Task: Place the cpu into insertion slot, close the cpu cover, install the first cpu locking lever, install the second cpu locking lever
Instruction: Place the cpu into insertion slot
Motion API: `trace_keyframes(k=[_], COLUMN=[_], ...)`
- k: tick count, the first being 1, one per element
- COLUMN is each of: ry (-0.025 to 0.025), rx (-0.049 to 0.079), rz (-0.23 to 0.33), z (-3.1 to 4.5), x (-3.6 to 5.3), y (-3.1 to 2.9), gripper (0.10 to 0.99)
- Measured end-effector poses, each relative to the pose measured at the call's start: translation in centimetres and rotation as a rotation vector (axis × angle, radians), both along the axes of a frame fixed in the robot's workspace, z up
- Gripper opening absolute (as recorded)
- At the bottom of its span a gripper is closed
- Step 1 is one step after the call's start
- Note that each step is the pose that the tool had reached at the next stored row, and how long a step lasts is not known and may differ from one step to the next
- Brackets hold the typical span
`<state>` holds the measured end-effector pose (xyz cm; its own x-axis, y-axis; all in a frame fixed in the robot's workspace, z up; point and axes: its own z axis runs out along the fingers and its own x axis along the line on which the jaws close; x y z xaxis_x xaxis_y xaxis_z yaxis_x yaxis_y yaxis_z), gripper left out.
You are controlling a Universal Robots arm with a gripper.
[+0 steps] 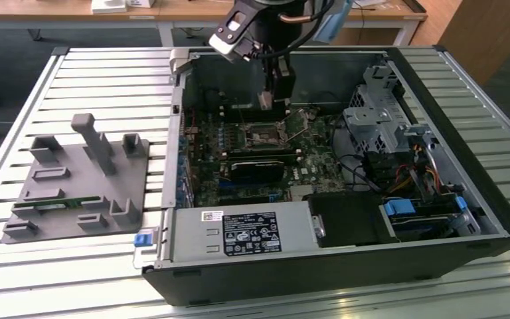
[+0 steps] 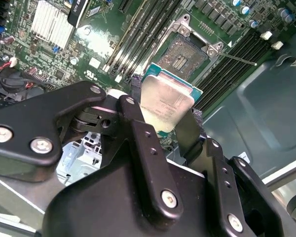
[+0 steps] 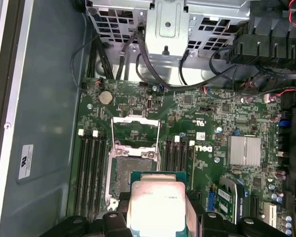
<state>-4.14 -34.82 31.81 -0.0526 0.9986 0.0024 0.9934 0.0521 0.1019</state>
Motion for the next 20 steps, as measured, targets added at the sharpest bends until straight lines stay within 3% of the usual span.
trace_keyframes(k=[20], ry=[0.0000], rx=[0.000], rz=[0.000], z=[-0.92], x=[0.00], y=[0.03], gripper=[0.525])
